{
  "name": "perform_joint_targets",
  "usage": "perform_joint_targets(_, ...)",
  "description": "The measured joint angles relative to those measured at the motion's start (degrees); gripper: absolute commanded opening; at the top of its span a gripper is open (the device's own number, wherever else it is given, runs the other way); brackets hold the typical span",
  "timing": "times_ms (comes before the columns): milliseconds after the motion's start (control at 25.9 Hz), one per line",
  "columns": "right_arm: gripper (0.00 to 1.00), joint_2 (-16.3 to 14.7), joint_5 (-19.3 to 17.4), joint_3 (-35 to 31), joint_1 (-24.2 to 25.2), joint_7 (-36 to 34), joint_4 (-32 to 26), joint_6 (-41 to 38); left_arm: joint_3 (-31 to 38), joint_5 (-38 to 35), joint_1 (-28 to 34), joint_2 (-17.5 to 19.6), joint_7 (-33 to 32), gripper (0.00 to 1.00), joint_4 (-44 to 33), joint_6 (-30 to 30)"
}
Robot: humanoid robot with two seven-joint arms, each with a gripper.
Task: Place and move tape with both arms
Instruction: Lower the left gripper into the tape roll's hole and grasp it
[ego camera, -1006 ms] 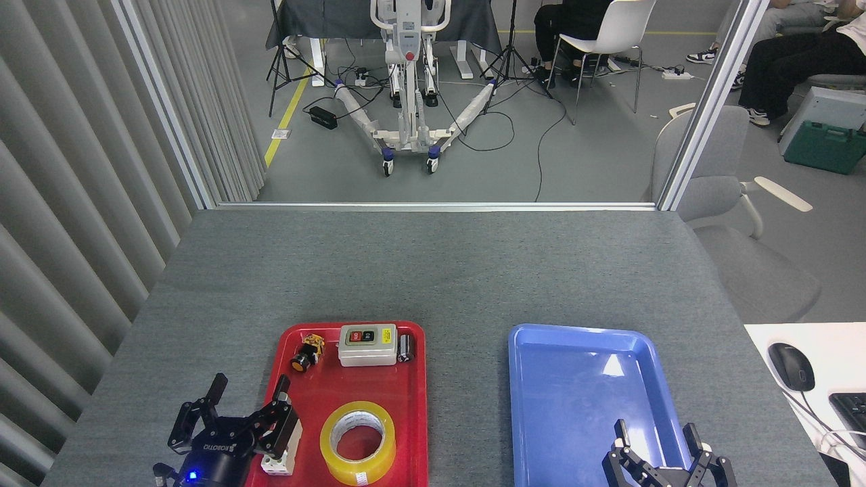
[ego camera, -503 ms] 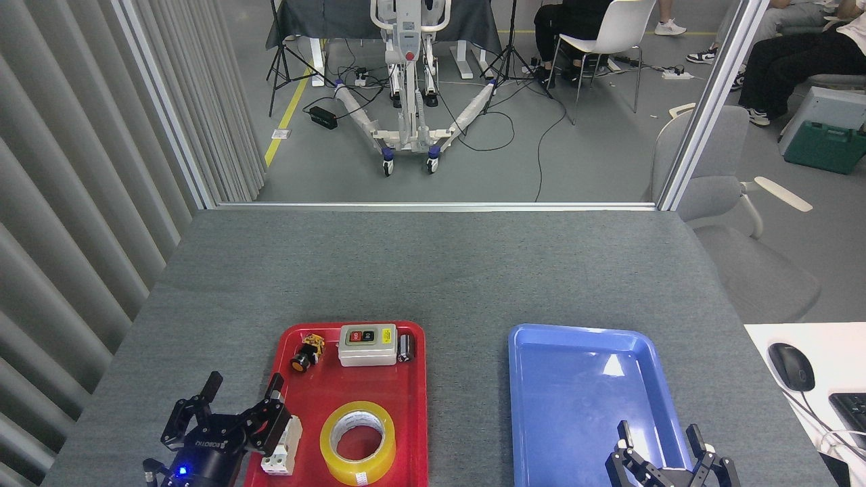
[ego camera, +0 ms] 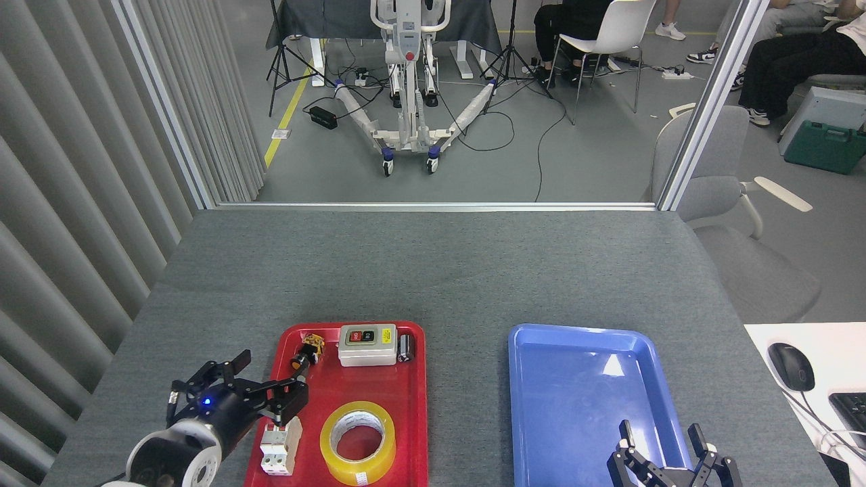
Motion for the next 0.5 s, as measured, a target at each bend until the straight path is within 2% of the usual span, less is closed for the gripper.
perform_joint_targets(116,1.00,-0.09,0.00,-0.02,0.00,0.00,0.06,0.00,-4.42,0.02,-5.05,-0.33,-10.06,1.00,1.57,-0.15)
perform_joint_targets(309,1.00,-0.05,0.00,-0.01,0.00,0.04,0.09,-0.01,-8.70,0.03,-11.00,-2.75,-18.98,1.00,5.50,-2.28)
perform_joint_targets(503,1.00,0.02,0.01,0.01,0.00,0.08,0.06,-0.01,-13.31,0.03,-17.28,-3.06,-28.66,1.00,12.13,-6.19)
